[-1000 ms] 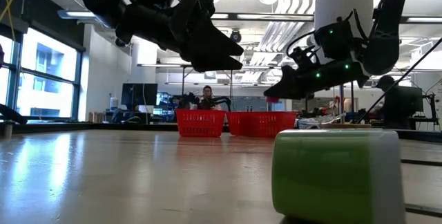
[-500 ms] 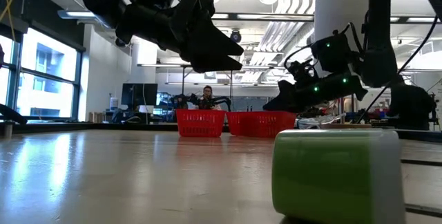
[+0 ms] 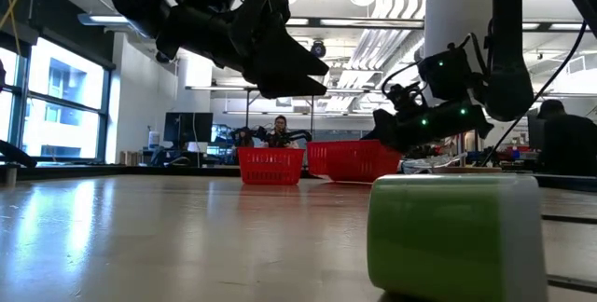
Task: Pick & Place Office items
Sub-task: Put the pink and white charger adapter into the right red bin, then put the green charger adapter into the right red bin
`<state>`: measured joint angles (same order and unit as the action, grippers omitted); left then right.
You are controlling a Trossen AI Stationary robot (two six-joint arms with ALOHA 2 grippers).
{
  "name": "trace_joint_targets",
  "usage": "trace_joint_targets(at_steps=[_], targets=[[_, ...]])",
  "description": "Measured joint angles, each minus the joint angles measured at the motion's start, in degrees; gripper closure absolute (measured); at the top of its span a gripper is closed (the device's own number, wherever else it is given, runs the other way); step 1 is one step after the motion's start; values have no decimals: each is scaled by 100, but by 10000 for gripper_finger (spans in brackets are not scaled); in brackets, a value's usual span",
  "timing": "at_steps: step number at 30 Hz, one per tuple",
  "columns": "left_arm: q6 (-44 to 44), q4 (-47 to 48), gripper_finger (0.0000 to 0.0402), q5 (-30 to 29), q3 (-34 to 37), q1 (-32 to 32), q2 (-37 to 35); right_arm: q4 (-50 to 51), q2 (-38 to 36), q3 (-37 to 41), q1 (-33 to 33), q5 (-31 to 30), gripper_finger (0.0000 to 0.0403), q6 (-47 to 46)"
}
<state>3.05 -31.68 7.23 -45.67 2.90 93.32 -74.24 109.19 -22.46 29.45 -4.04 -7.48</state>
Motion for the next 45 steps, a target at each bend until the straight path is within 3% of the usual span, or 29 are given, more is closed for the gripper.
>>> trace_joint_targets(at_steps=[8,31,45], targets=[[-1,2,71,-1,0,0,0,-3,0,-4,-50,138,268,17],[-4,0,71,1,0,0,0,-24,0,-4,-251,121,199,430],[-7,0,71,0,0,0,0,-150,-260,-2,-638,143,195,897]])
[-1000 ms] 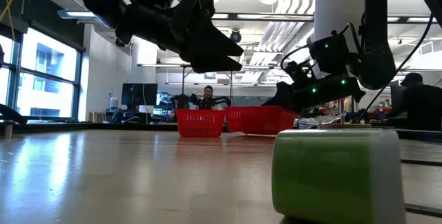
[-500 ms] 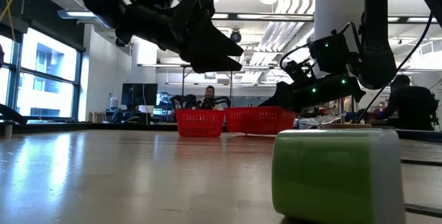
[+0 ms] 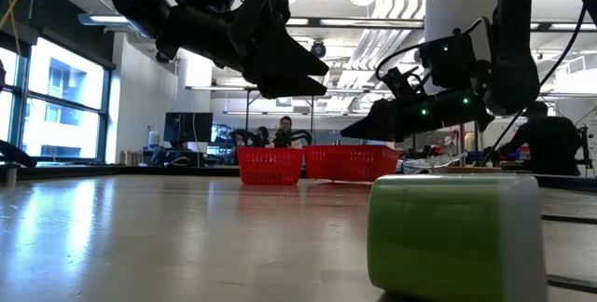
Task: Pick & Place Office items
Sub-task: Put the green charger adapter into the right red bin
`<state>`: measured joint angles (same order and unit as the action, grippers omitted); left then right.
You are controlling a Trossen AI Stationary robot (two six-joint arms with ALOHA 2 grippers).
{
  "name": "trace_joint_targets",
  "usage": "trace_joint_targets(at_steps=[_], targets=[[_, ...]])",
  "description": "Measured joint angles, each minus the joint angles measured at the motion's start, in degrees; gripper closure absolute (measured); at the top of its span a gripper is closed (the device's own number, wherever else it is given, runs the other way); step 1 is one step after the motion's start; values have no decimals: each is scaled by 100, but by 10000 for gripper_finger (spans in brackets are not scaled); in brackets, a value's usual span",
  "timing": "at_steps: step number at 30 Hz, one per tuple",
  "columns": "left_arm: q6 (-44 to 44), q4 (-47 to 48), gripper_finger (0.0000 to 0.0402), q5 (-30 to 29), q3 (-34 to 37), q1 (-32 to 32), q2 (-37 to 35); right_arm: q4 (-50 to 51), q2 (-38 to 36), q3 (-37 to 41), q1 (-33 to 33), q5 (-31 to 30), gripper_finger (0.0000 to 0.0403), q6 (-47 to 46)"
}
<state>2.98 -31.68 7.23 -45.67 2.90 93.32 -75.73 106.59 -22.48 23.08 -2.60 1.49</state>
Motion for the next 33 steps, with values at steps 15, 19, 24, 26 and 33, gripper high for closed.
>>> trace_joint_targets(at_steps=[15,19,24,26,33], targets=[[291,82,71,0,0,0,0,43,-390,-2,-170,-44,195,57],[293,92,71,1,0,0,0,232,-743,-2,-363,-44,195,254],[308,115,71,1,0,-1,0,716,-1243,-2,-719,-44,195,488],[308,152,71,25,0,-2,0,918,-1456,-7,-896,-44,195,571],[310,359,71,379,0,-5,0,2254,-2386,-7,-1558,-41,195,585]])
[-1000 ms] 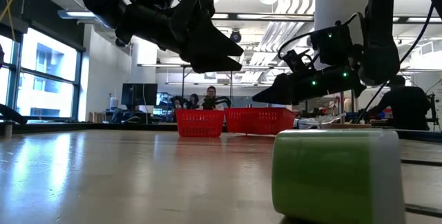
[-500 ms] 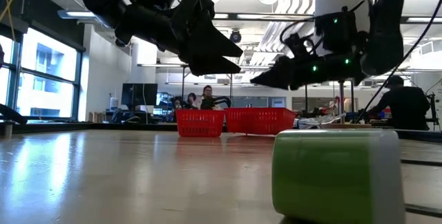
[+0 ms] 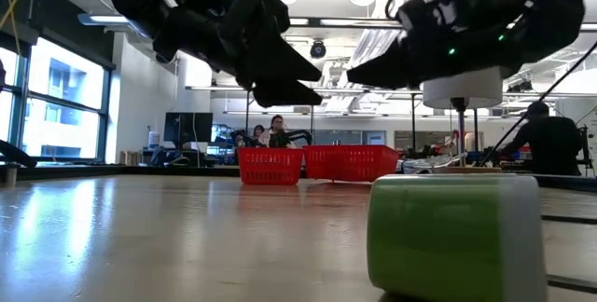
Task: Pick & Place Office items
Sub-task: Put the green charger adapter into the right red bin
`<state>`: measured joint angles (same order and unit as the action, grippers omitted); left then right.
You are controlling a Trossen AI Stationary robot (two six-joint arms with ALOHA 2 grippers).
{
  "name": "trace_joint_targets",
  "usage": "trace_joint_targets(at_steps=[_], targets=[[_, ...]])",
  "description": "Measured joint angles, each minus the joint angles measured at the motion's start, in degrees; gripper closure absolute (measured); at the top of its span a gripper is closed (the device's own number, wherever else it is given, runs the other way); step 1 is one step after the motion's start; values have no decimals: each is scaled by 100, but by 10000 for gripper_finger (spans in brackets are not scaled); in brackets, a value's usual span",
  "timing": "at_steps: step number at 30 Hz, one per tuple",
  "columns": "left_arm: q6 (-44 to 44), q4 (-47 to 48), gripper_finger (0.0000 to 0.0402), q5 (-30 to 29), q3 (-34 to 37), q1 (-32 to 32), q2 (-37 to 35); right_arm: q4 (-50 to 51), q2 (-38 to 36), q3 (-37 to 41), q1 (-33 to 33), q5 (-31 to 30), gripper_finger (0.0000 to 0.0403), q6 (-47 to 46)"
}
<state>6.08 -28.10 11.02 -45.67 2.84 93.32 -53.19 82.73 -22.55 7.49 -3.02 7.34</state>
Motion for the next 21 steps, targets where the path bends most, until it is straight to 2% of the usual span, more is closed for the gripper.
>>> trace_joint_targets(at_steps=[3,8,12,16,21], targets=[[-56,111,71,-1,0,-51,0,479,-391,0,-321,-86,195,-8],[-835,294,71,-4,0,-361,0,1234,-957,-54,-872,-454,195,-279],[-1092,286,71,-86,0,-689,0,1577,-1015,-169,-1358,-508,195,-325],[-907,284,71,-296,0,-919,0,2095,-953,-579,-1942,-553,195,-457],[-437,272,71,-378,0,-1156,0,3830,-860,-1523,-2738,-1451,195,-668]])
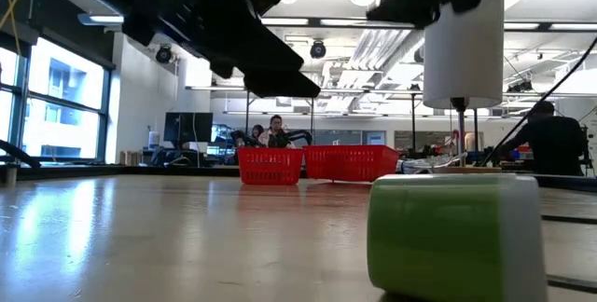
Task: Pick & Place Office items
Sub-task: Put the green charger adapter into the right red bin
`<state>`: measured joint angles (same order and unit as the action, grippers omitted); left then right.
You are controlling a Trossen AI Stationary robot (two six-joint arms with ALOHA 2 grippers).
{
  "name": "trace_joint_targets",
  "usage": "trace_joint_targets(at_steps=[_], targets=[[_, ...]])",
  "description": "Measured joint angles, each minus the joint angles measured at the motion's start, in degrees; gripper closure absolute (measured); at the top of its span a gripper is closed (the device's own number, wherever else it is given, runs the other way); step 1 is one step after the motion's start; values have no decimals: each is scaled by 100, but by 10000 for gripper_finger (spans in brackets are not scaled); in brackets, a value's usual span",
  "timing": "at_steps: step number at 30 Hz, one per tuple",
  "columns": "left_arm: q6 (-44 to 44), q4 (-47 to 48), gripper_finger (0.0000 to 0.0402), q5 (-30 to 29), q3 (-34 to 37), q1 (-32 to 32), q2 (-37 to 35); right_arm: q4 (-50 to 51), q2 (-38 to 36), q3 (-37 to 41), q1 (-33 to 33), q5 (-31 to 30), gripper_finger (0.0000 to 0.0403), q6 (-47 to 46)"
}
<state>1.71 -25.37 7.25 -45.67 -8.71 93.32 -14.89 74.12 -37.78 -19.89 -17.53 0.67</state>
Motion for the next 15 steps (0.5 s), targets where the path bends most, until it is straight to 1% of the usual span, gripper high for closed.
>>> trace_joint_targets(at_steps=[3,5,7,10,11,13,15], targets=[[173,7,71,9,0,-208,0,855,135,-478,-297,-193,195,-473],[170,25,71,7,0,-377,0,1078,197,-657,-442,-88,195,-905],[111,57,71,7,0,-563,0,932,271,-741,-522,319,195,-1226],[76,49,71,-43,0,-864,0,1007,308,-706,-682,1045,195,-1314],[127,53,71,-100,0,-964,0,965,332,-710,-731,1162,195,-1312],[274,56,71,-227,0,-1156,0,906,356,-722,-834,1156,195,-1311],[419,55,71,-370,0,-1354,0,875,366,-722,-950,868,195,-1307]])
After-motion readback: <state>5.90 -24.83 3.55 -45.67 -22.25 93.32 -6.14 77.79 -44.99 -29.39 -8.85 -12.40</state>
